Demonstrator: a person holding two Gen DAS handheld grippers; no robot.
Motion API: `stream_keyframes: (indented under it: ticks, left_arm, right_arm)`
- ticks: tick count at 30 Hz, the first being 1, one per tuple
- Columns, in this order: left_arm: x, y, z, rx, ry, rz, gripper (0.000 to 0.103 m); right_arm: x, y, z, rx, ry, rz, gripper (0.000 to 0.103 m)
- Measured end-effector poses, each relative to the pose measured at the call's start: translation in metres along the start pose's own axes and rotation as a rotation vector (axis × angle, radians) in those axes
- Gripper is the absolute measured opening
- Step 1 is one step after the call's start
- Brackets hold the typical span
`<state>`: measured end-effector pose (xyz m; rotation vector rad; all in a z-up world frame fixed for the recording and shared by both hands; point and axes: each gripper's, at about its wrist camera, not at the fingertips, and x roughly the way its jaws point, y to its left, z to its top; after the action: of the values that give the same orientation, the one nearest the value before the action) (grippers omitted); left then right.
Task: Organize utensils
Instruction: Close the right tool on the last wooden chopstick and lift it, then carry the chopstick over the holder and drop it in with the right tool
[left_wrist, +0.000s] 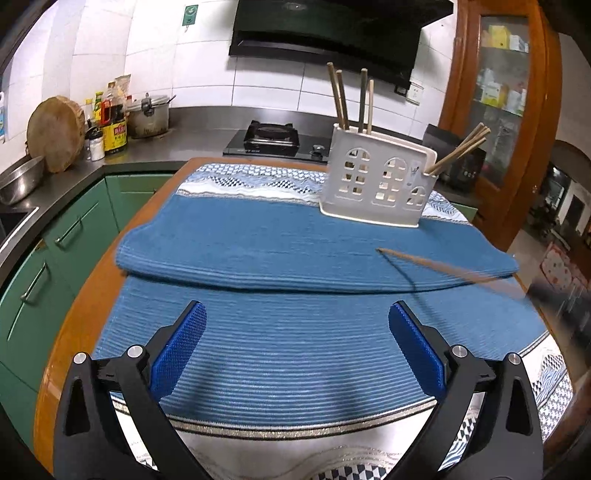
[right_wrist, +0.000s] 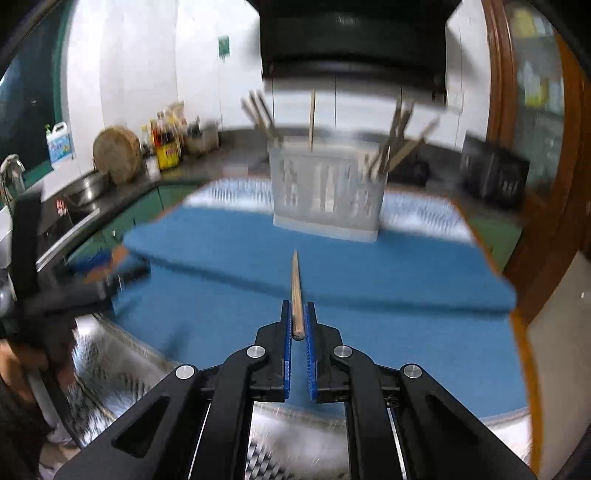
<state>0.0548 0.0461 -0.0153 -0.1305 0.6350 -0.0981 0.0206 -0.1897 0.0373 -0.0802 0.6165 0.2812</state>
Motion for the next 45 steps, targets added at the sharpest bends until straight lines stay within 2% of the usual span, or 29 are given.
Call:
stream_keyframes:
  ticks: [6,15,22,27,31,34,41,44,45]
  left_arm:
    - [0.009,0.006,-0.016,-0.016,0.047,0.008,0.098]
    - [0.030,0.013,-0.040,-0.042,0.146,0.001,0.098]
    - [0.038,0.015,-0.042,-0.072,0.184,-0.030,0.098]
    - [0.041,0.015,-0.043,-0.080,0.195,-0.033,0.098]
    - [0.043,0.018,-0.043,-0.099,0.201,-0.030,0.098]
    - [0.043,0.021,-0.043,-0.116,0.200,-0.032,0.098]
    - [0.043,0.023,-0.043,-0.134,0.198,-0.036,0.098]
    - [0.041,0.021,-0.042,-0.126,0.191,-0.028,0.098]
    - [0.040,0.021,-0.041,-0.124,0.188,-0.030,0.098]
  right_arm:
    - [0.000,-0.018,0.079,-0.034,-0.076,0.029,0.007]
    - [0.007,-0.032,0.201,-0.051,-0.116,0.061,0.007]
    - [0.016,-0.029,0.275,-0.027,-0.207,0.075,0.007]
    - [0.033,-0.016,0.321,-0.040,-0.274,0.054,0.007]
    - [0.060,-0.005,0.341,-0.051,-0.287,0.038,0.007]
    - [0.088,0.002,0.344,-0.066,-0.257,0.026,0.007]
    - [0.139,0.006,0.313,-0.072,-0.136,0.011,0.007]
    - [0.144,0.006,0.295,-0.085,-0.109,0.002,0.019]
    - [0.142,0.006,0.289,-0.093,-0.102,-0.001,0.026]
